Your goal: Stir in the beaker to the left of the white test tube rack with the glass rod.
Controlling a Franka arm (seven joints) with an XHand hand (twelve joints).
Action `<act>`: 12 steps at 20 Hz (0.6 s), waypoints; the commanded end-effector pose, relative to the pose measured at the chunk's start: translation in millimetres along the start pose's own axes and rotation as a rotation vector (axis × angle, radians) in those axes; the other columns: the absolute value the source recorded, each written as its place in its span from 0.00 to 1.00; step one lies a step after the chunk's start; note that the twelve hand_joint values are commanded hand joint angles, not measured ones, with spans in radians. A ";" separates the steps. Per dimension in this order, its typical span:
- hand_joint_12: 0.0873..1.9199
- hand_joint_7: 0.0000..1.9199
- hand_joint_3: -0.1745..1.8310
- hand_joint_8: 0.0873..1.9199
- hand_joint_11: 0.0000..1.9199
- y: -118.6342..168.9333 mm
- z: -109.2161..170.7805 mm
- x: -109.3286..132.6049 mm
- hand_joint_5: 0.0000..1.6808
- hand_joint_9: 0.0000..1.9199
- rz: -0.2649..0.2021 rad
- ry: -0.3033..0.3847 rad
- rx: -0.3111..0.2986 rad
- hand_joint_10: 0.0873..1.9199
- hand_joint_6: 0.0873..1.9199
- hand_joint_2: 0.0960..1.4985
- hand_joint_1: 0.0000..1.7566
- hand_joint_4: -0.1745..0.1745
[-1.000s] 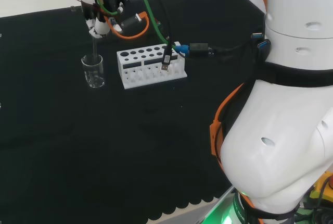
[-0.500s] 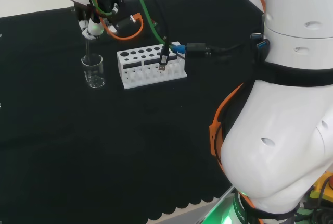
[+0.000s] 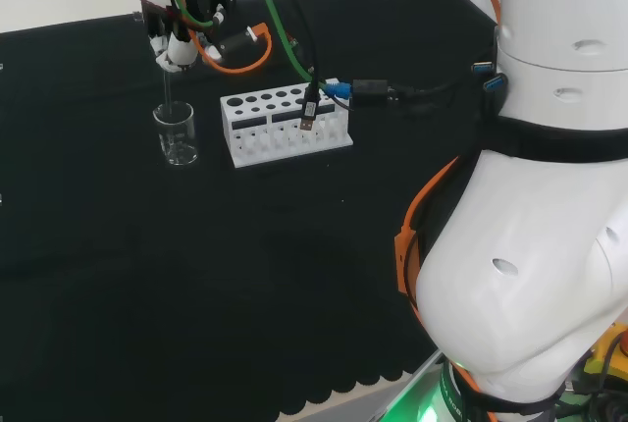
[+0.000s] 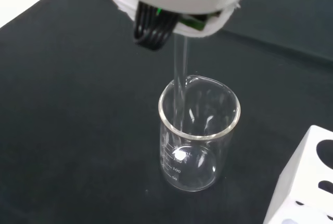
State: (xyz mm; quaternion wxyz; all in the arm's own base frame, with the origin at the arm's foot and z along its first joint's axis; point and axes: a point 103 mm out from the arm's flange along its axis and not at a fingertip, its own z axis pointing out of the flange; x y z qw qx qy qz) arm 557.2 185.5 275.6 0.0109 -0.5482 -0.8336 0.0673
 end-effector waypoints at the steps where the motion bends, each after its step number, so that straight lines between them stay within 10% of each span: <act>1: 0.34 0.87 0.50 0.29 0.89 -8.6 -8.1 0.5 0.74 0.98 0.019 -0.027 -0.009 0.15 0.39 0.34 0.69 0.00; 12: 0.34 0.87 0.50 0.29 0.89 -12.8 -9.1 -4.1 0.74 0.98 0.015 -0.016 -0.011 0.15 0.39 0.34 0.69 0.00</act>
